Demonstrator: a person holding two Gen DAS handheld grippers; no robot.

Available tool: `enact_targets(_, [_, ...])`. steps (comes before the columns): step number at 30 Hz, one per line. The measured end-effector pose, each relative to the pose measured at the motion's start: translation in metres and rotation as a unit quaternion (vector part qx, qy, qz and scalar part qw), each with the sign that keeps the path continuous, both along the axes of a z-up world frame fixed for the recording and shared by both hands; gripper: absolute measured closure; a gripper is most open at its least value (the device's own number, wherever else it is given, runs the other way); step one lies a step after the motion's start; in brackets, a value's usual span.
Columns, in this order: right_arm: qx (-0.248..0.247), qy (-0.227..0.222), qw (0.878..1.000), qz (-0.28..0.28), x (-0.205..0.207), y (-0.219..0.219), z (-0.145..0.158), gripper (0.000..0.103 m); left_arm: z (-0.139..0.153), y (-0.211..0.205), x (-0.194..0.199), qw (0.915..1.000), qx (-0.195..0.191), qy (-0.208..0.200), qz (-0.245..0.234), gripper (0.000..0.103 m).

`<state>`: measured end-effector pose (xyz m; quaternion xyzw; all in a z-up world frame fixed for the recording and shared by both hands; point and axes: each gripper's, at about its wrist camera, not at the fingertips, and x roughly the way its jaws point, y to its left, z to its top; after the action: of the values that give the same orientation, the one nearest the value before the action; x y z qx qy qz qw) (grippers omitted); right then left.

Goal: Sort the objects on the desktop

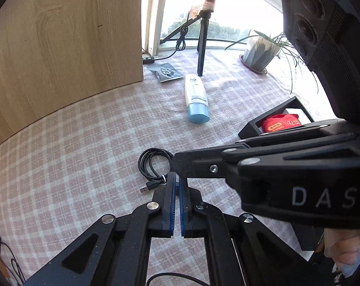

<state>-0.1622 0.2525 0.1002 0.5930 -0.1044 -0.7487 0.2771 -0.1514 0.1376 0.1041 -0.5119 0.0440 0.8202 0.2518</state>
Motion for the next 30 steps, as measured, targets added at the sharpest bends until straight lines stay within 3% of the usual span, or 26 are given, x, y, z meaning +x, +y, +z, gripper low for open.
enact_targets(3, [0.001, -0.013, 0.999, -0.035, -0.005, 0.028, -0.011, 0.100, -0.006, -0.002, -0.009, 0.9998, -0.008, -0.006, 0.015, 0.092])
enact_targets(4, [0.008, -0.018, 0.999, -0.039, -0.006, 0.032, -0.017, 0.095, -0.009, -0.006, -0.012, 0.9997, -0.009, -0.013, 0.018, 0.082])
enact_targets(7, [0.031, -0.024, 0.998, -0.054, -0.008, 0.040, -0.034, 0.062, -0.023, -0.020, -0.020, 0.9991, -0.014, -0.024, 0.031, 0.071])
enact_targets(8, [0.028, -0.029, 0.998, -0.056, -0.009, 0.041, -0.041, 0.059, -0.028, -0.024, -0.022, 0.9990, -0.010, -0.033, 0.027, 0.068])
enact_targets(10, [0.013, -0.047, 0.998, -0.045, -0.010, 0.039, -0.057, 0.059, -0.038, -0.032, -0.022, 0.9990, -0.011, -0.037, 0.023, 0.058])
enact_targets(15, [0.049, -0.030, 0.998, -0.002, -0.010, 0.015, -0.080, 0.059, -0.060, -0.024, -0.021, 0.9974, -0.068, -0.014, -0.018, 0.057])
enact_targets(19, [0.055, -0.023, 0.998, 0.022, -0.010, 0.003, -0.089, 0.060, -0.069, -0.022, -0.031, 0.9965, -0.071, -0.013, -0.042, 0.056])
enact_targets(24, [0.073, -0.025, 0.996, 0.045, -0.014, -0.006, -0.099, 0.077, -0.082, -0.014, -0.035, 0.9933, -0.085, -0.015, -0.077, 0.056])
enact_targets(27, [0.091, -0.018, 0.994, 0.064, -0.013, -0.010, -0.103, 0.080, -0.087, -0.008, -0.033, 0.9902, -0.093, -0.008, -0.104, 0.060])
enact_targets(28, [0.094, -0.017, 0.993, 0.072, -0.012, -0.012, -0.104, 0.080, -0.088, -0.006, -0.032, 0.9890, -0.094, -0.006, -0.114, 0.070])
enact_targets(30, [0.101, -0.011, 0.991, 0.083, -0.008, -0.016, -0.105, 0.080, -0.091, -0.002, -0.031, 0.9870, -0.100, -0.004, -0.126, 0.075])
